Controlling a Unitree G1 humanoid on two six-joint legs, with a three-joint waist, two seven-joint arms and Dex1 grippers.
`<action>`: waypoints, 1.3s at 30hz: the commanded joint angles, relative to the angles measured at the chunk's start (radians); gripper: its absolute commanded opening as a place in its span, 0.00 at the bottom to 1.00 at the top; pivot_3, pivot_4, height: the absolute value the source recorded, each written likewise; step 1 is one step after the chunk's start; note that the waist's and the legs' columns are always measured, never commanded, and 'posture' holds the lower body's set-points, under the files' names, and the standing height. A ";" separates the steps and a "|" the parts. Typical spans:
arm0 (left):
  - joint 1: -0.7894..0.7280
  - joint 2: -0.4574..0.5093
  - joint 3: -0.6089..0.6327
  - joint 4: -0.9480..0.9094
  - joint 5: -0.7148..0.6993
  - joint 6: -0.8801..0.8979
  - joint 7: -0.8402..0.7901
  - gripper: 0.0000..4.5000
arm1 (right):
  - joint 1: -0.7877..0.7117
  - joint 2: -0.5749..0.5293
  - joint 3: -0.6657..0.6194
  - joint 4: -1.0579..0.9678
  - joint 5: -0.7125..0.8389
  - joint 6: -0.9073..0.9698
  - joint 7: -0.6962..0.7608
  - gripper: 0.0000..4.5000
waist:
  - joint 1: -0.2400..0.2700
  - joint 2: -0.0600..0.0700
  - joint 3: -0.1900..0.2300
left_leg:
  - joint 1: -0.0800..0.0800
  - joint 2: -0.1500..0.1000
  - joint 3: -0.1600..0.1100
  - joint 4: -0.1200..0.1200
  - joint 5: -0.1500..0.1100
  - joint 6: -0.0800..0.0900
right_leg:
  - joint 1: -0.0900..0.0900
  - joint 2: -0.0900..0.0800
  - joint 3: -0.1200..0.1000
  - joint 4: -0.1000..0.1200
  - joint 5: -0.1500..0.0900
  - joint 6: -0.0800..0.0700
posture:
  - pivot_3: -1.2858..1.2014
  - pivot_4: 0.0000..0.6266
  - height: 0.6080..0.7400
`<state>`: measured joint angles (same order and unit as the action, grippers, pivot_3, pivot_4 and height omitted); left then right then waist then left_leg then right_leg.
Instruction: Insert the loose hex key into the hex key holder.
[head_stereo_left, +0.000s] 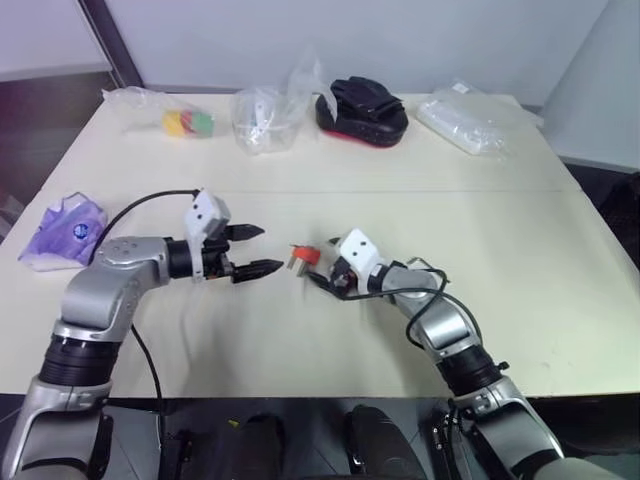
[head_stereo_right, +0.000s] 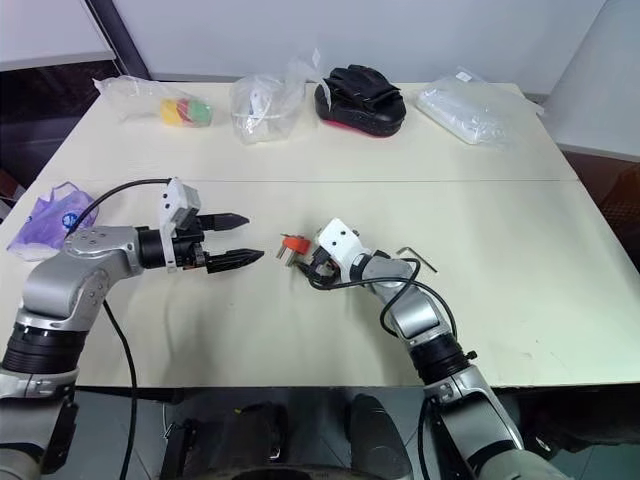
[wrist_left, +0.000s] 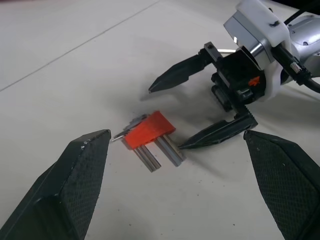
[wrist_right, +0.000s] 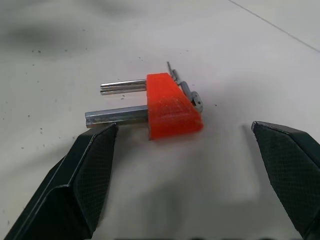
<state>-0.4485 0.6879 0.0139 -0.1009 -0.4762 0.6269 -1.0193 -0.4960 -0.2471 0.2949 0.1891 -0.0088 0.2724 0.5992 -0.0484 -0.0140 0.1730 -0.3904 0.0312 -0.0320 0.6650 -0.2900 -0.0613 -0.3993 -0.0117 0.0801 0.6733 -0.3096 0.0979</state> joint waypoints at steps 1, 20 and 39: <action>0.007 0.009 0.029 -0.030 -0.014 -0.014 0.004 0.99 | -0.030 0.012 -0.005 0.079 -0.001 -0.026 0.015 1.00 | 0.000 0.000 0.000 | 0.000 0.000 0.000 0.000 0.000 0.000 | 0.000 0.000 0.000 0.000 0.000 0.000 | 0.52 0.24 1.00; 0.050 0.018 0.041 -0.047 -0.016 -0.027 0.031 1.00 | -0.049 0.003 -0.010 0.169 0.013 -0.029 0.143 0.59 | 0.003 0.000 0.000 | 0.001 0.000 0.000 0.000 0.000 0.000 | 0.001 -0.001 0.000 0.001 0.000 0.000 | 0.52 0.24 1.00; -0.044 -0.056 0.017 0.013 -0.048 -0.012 0.023 1.00 | -0.001 -0.276 -0.015 -0.067 -0.293 -0.459 -0.081 0.22 | 0.029 0.000 0.000 | -0.001 -0.003 0.000 0.002 0.000 0.000 | 0.002 -0.003 0.000 -0.001 0.000 0.000 | 0.52 0.24 1.00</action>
<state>-0.4634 0.6362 0.0263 -0.0848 -0.5048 0.6218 -0.9834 -0.4918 -0.5176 0.2957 0.1850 -0.2694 -0.1209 0.5449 -0.0192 -0.0139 0.1729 -0.3910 0.0287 -0.0319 0.6668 -0.2899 -0.0614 -0.3975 -0.0143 0.0799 0.6716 -0.3096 0.0981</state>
